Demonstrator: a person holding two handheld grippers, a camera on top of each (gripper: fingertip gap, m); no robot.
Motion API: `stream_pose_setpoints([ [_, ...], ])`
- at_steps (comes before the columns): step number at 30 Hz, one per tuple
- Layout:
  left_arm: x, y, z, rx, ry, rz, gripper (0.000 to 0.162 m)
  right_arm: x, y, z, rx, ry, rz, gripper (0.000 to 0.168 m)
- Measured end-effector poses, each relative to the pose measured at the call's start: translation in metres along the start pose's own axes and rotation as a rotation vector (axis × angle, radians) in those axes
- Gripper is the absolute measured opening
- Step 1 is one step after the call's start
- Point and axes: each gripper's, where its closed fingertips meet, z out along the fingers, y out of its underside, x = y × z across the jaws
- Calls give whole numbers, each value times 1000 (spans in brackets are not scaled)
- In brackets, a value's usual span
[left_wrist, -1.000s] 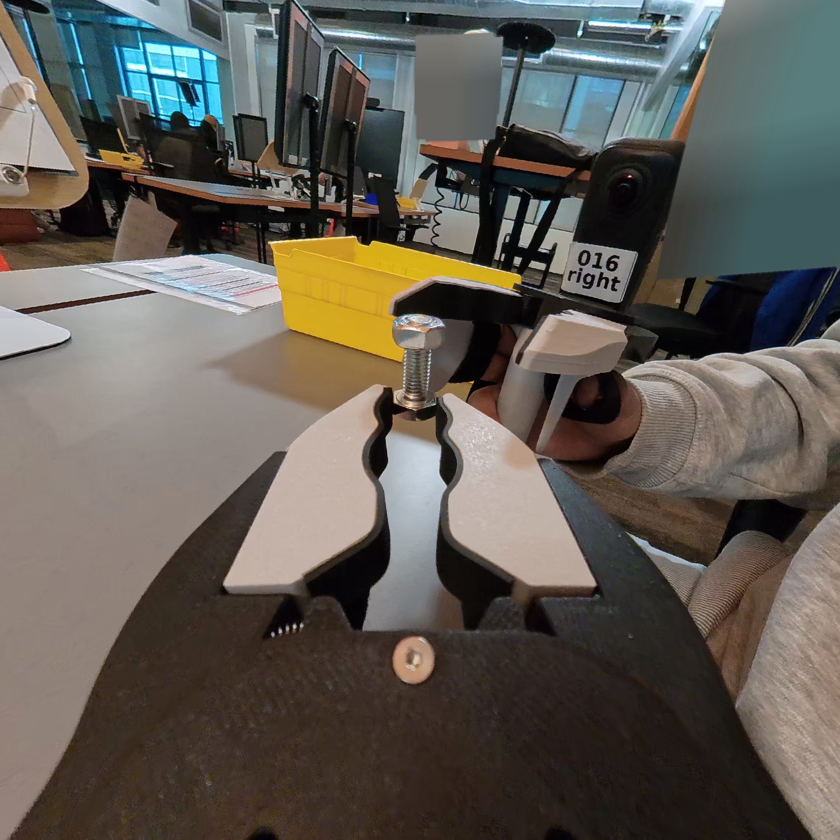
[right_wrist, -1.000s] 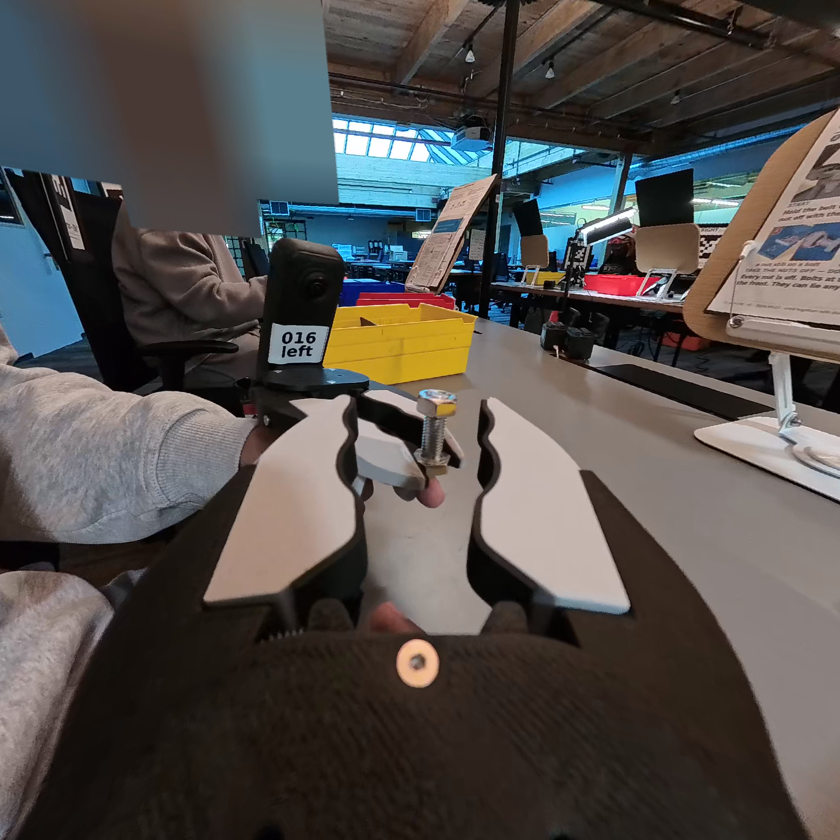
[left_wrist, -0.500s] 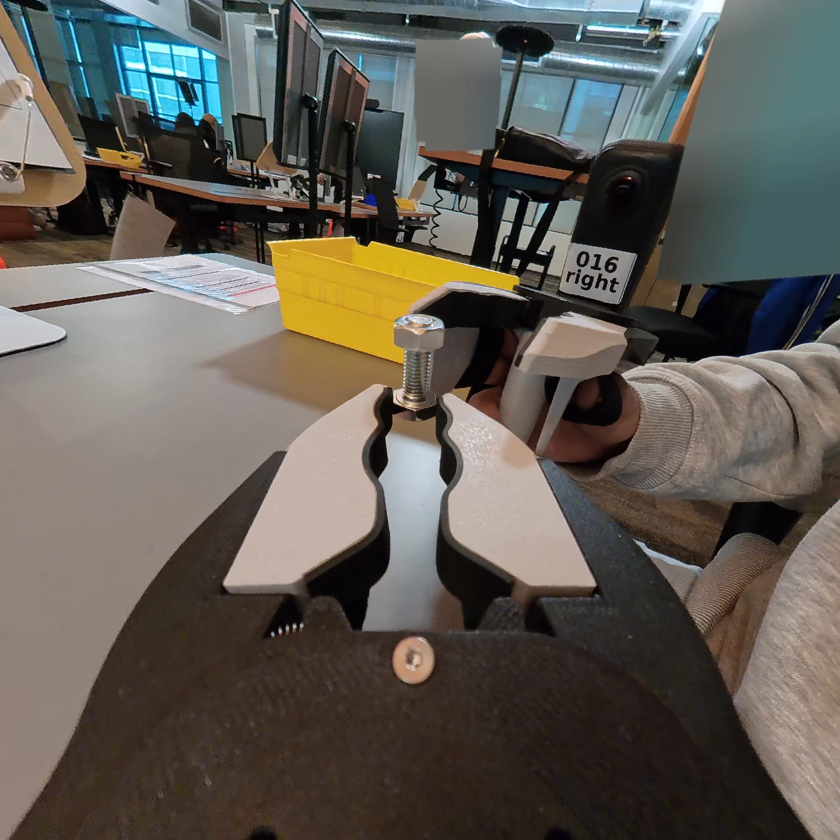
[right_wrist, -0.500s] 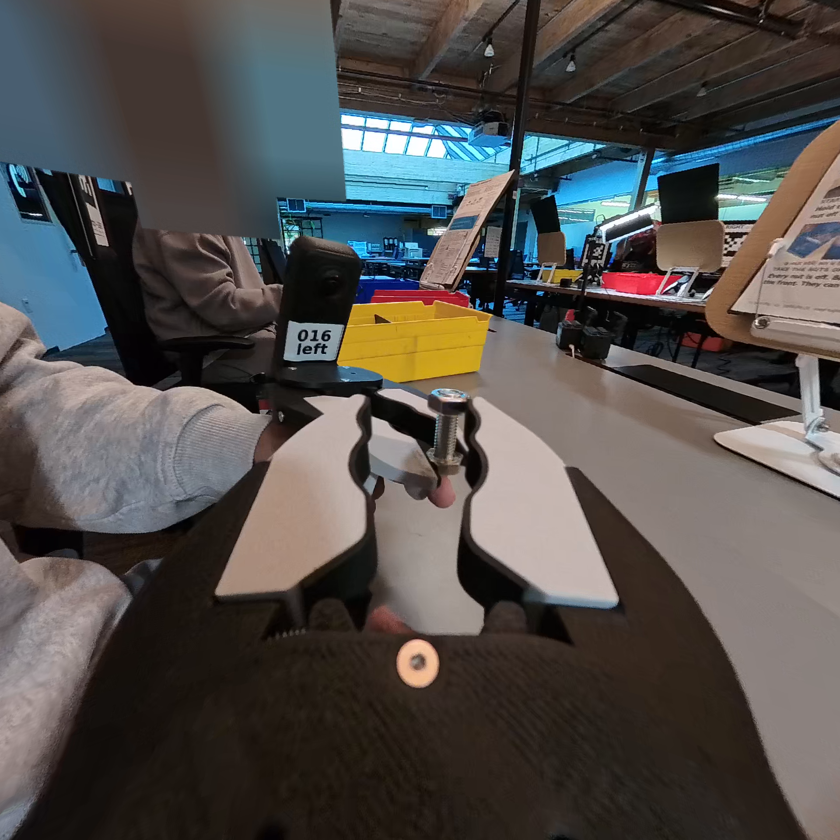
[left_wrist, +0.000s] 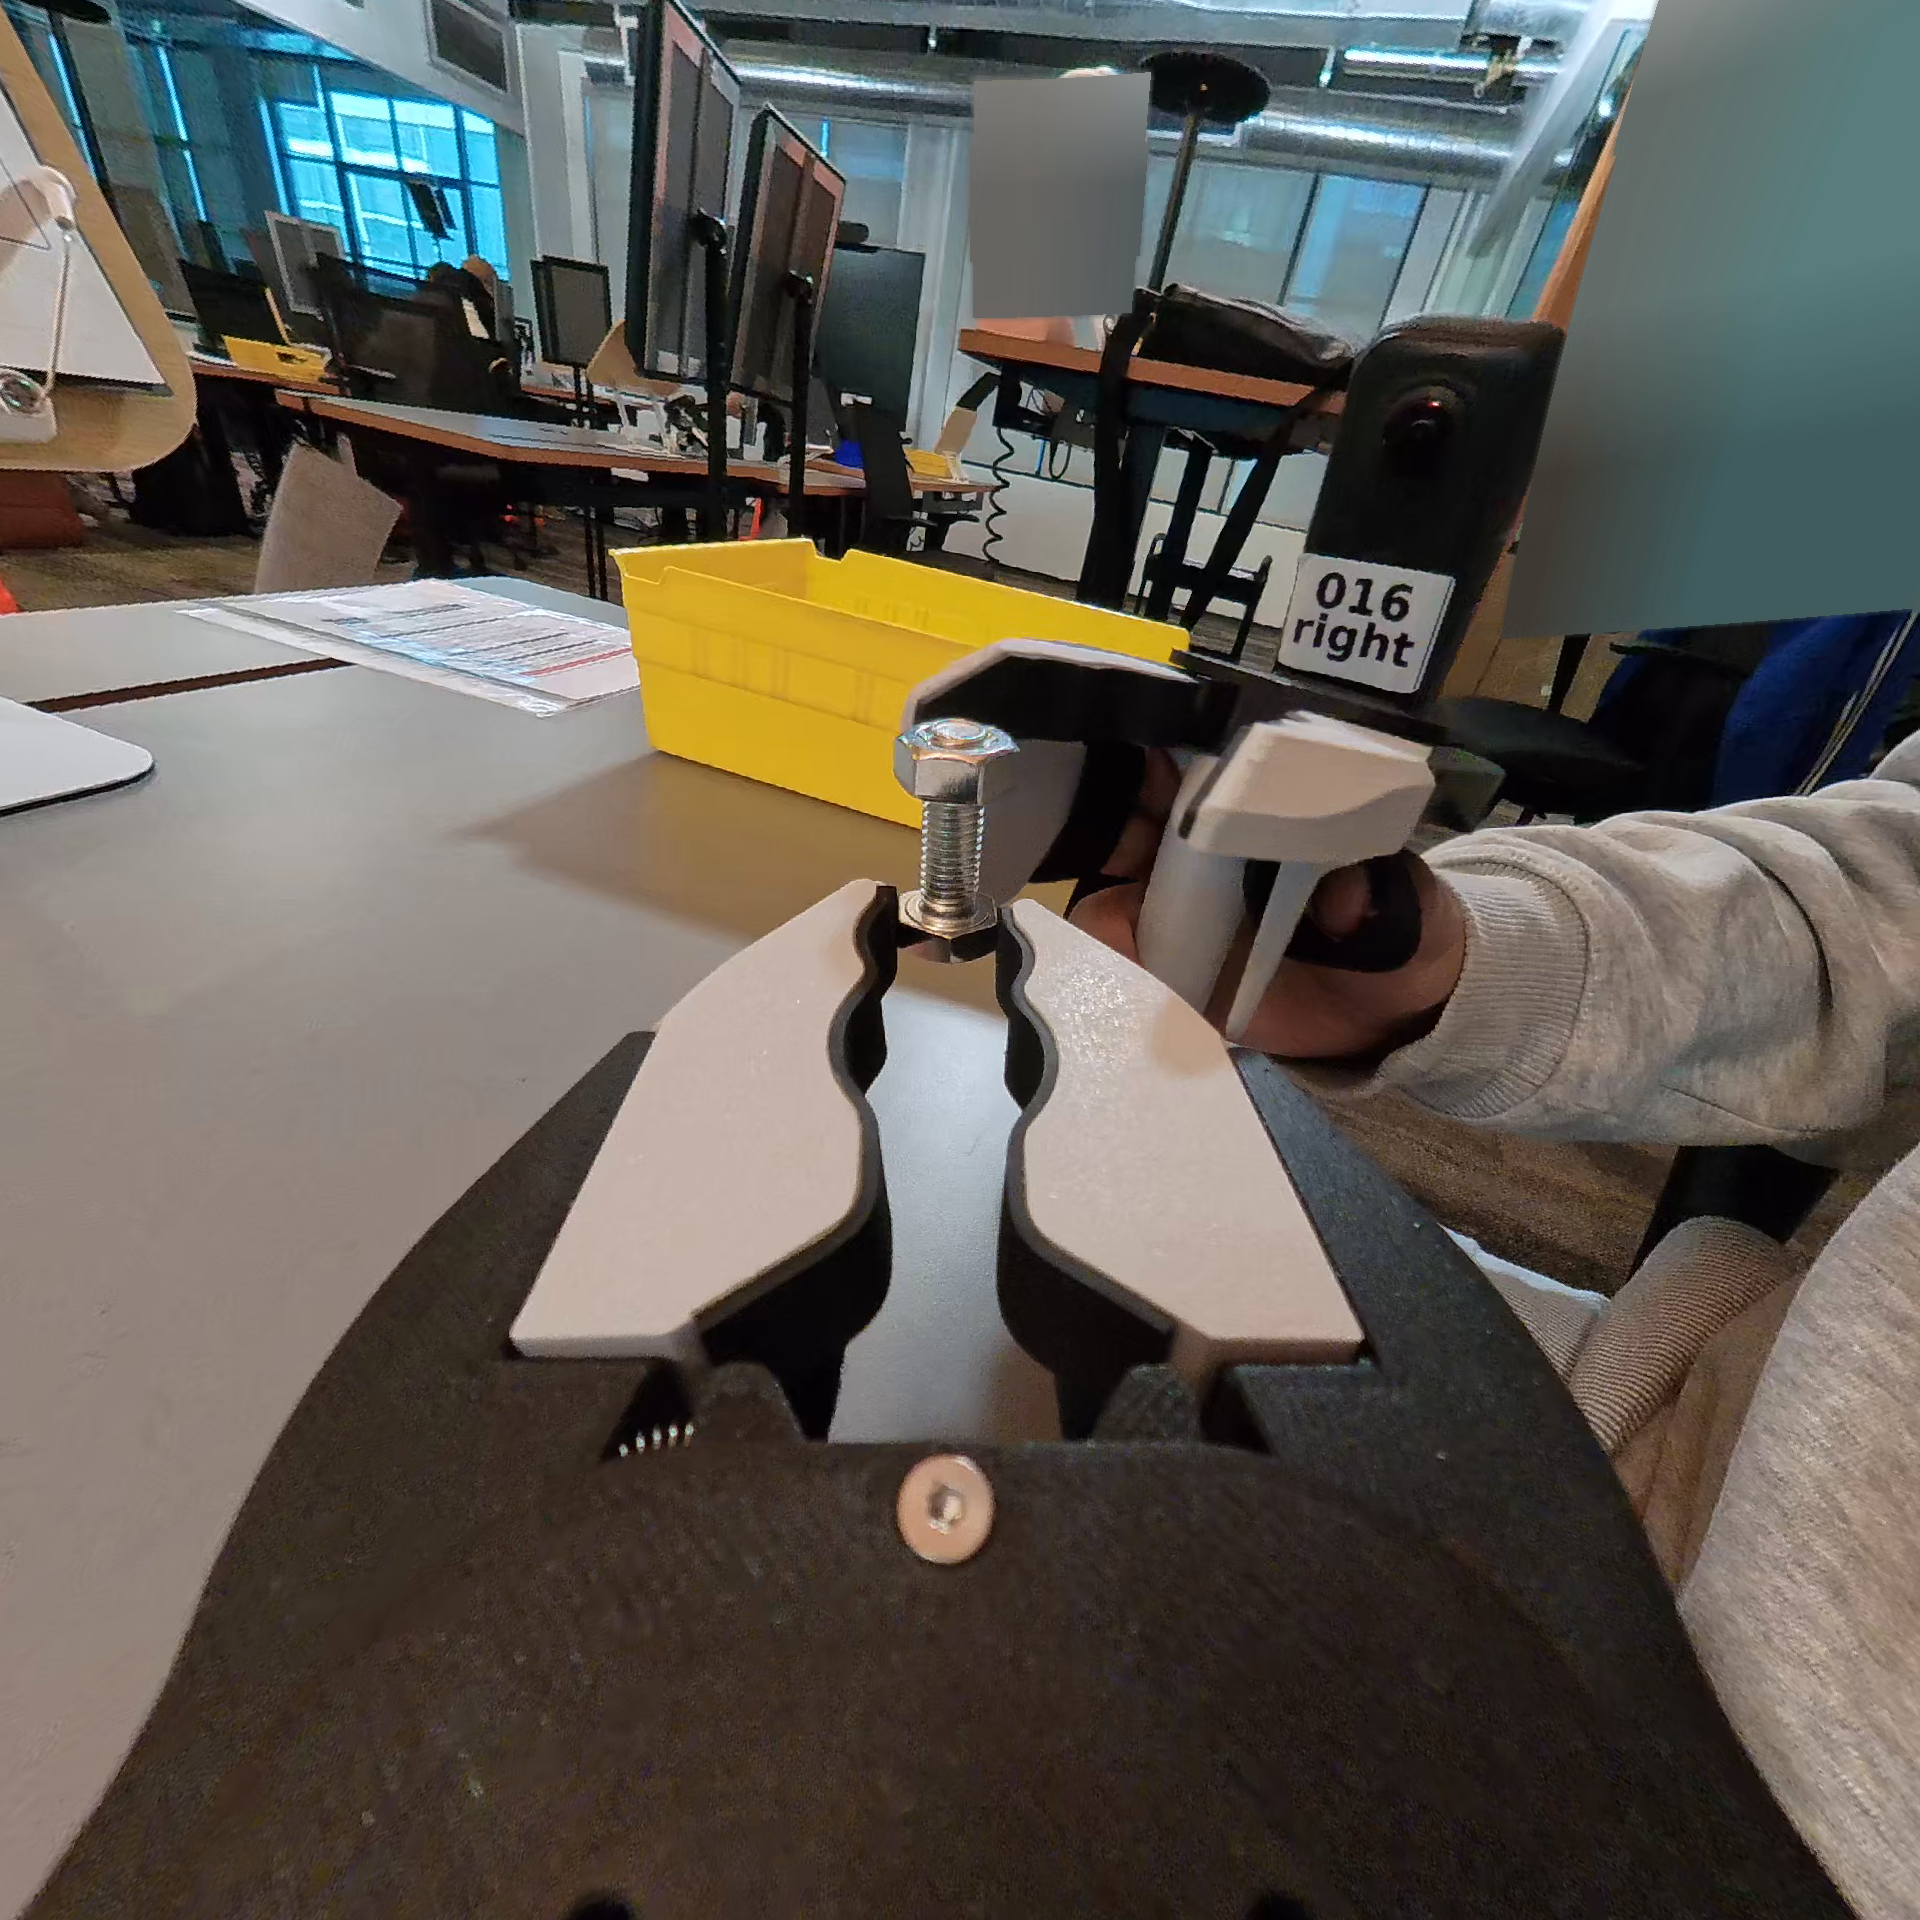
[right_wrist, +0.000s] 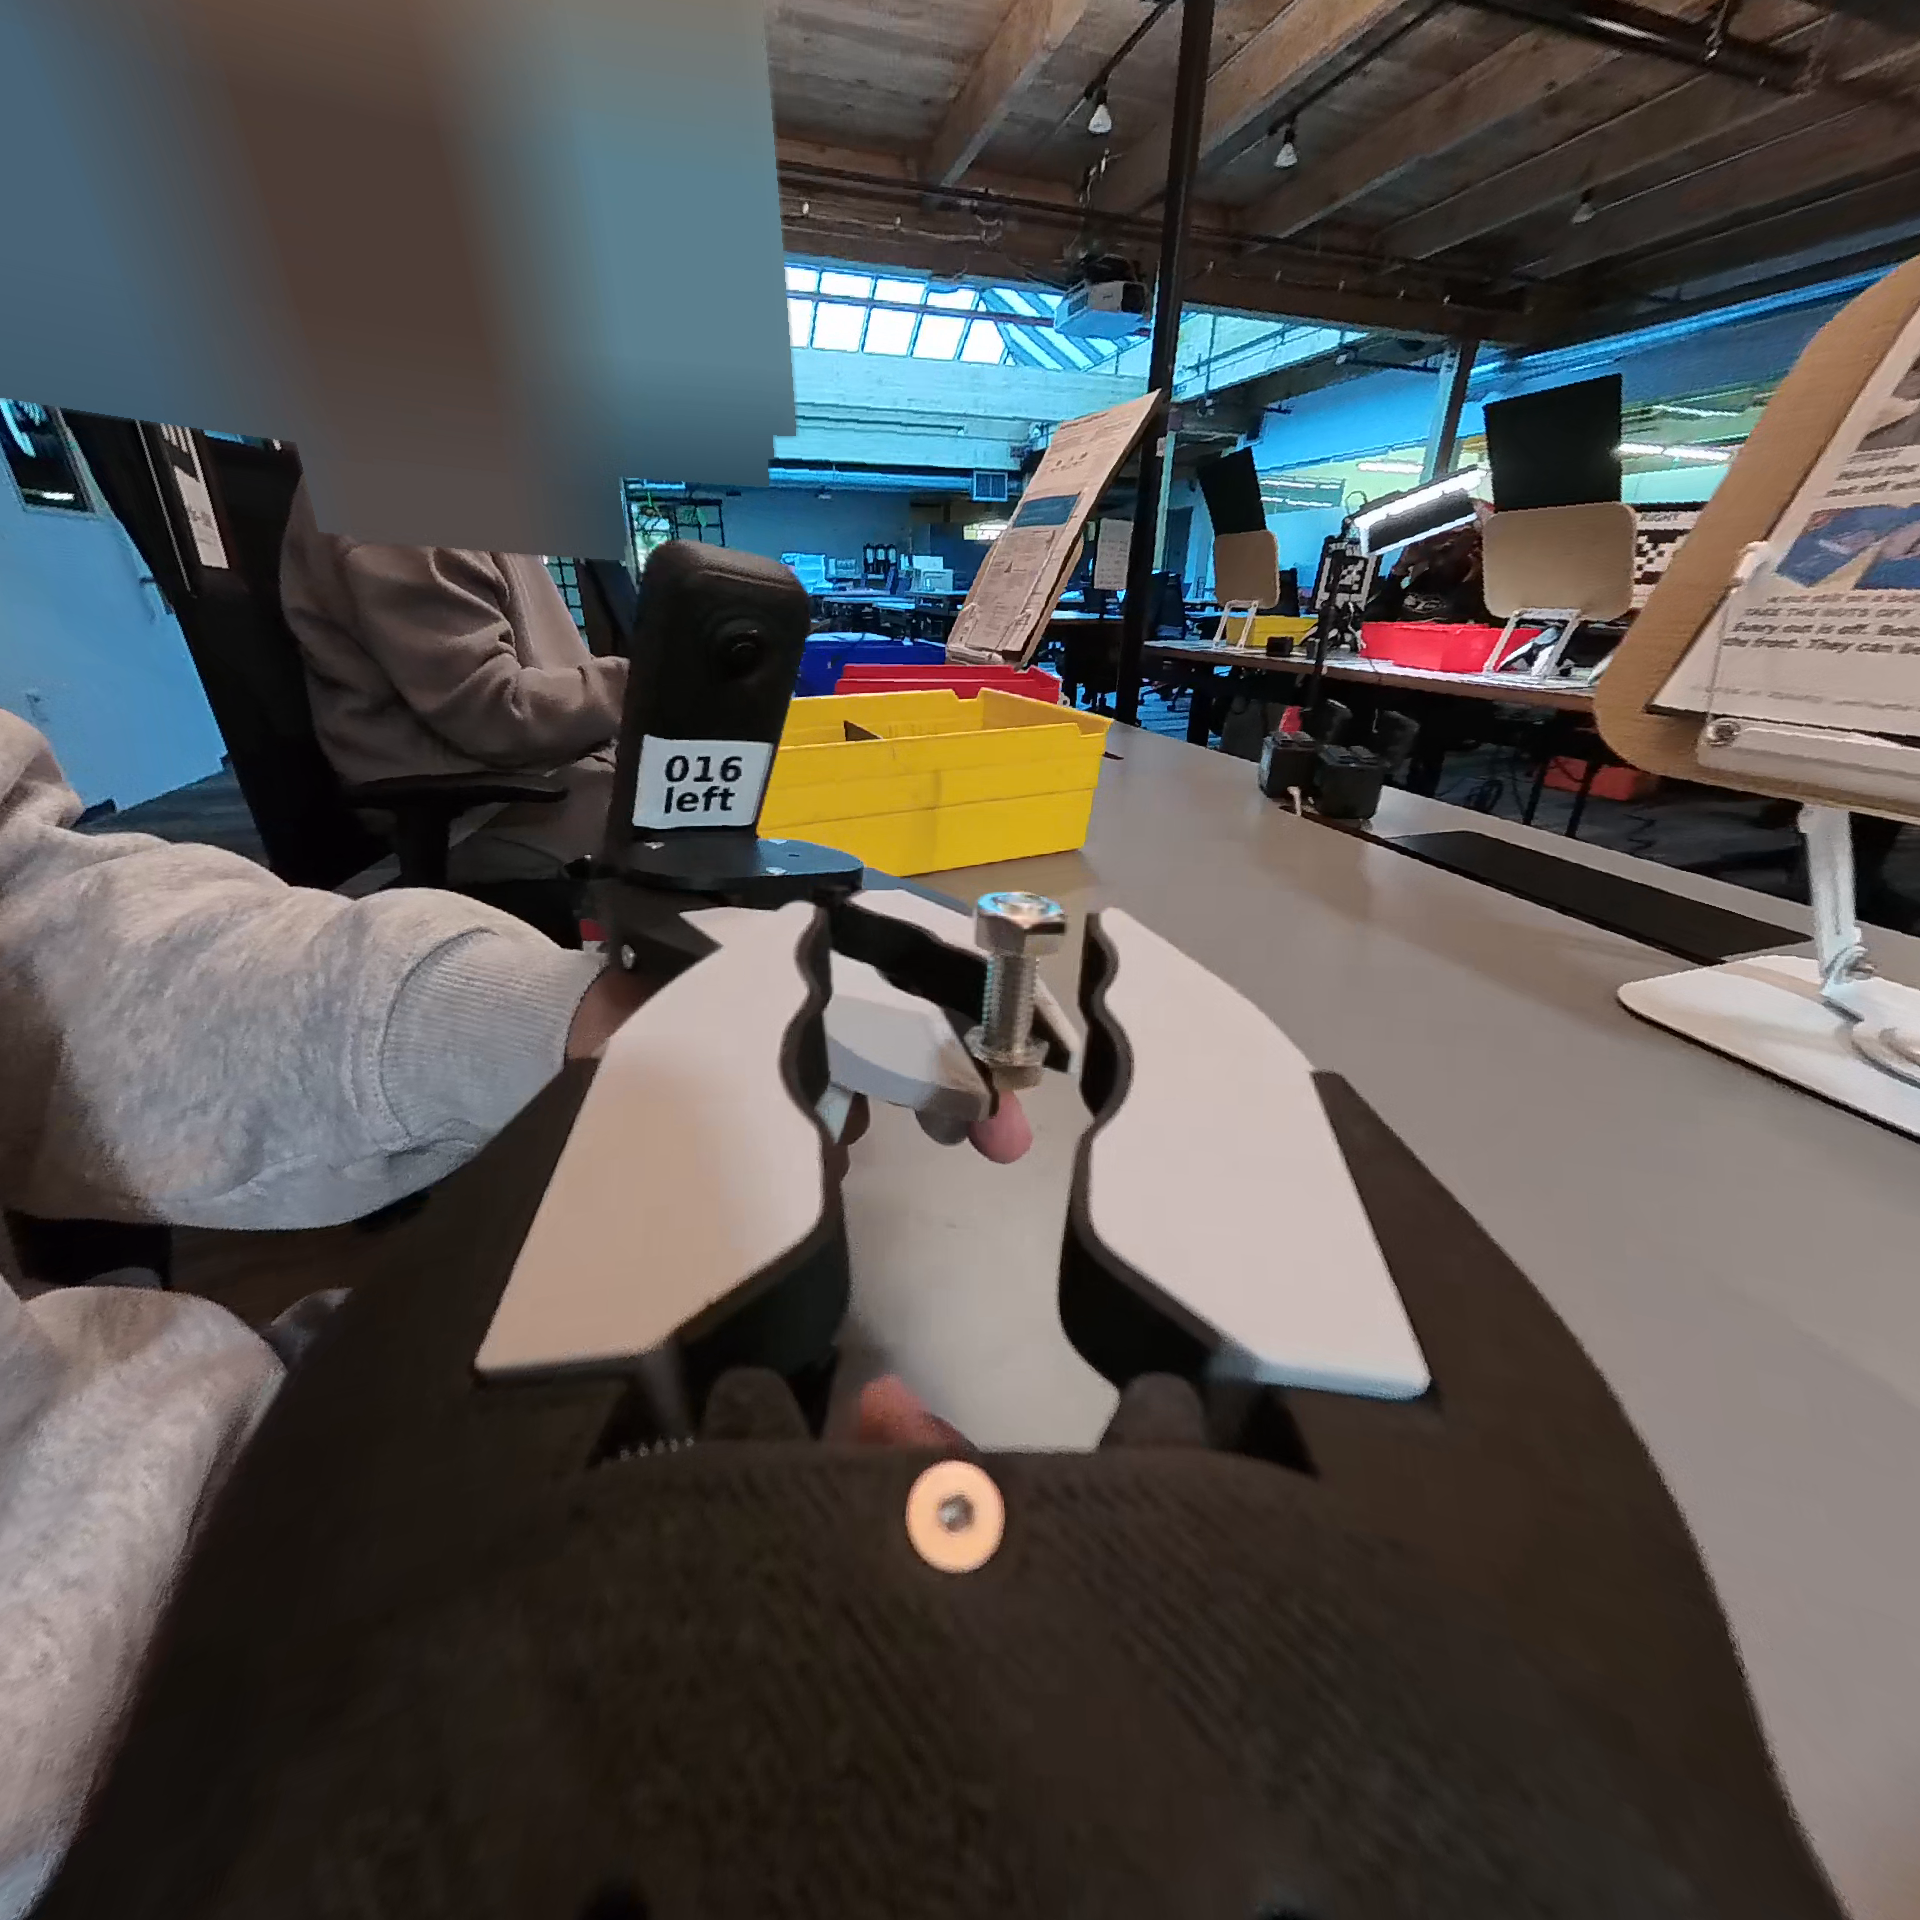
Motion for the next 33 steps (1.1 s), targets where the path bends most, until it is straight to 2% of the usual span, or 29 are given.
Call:
stream_pose_setpoints([
  [3,-1,0,0,4,-2,-5,19,-3,0,0,-11,-6,-24,43],
  [6,-2,0,-1,5,-6,-11,19,-5,-2,-3,-7,-26,-9,27],
  [7,-2,0,0,4,-5,-11,19,-4,-3,-3,-4,-28,9,26],
  [10,-1,0,0,2,-4,-4,19,0,-5,-4,11,-9,29,30],
  [14,1,0,0,-1,1,-2,19,3,-3,-2,23,8,30,46],
  [16,1,0,0,0,0,-1,19,1,-1,-1,9,-4,26,46],
  [18,0,0,0,1,-2,-3,19,-2,0,0,-5,-11,7,39],
  [19,0,0,0,3,-2,-5,19,-2,-1,-2,-15,-1,0,28],
  [20,0,0,0,4,-3,-7,19,-4,-2,-5,-25,-9,-9,8],
  [21,-1,0,0,4,-3,-10,19,-5,-4,-6,-29,-14,-7,0],
  [23,-1,0,0,4,-2,-11,19,0,-7,-9,-12,9,6,3],
  [28,1,0,0,0,-1,-2,19,10,-10,-8,44,48,40,36],
  [33,1,0,0,0,1,-2,19,4,-3,-1,14,30,7,49],
])
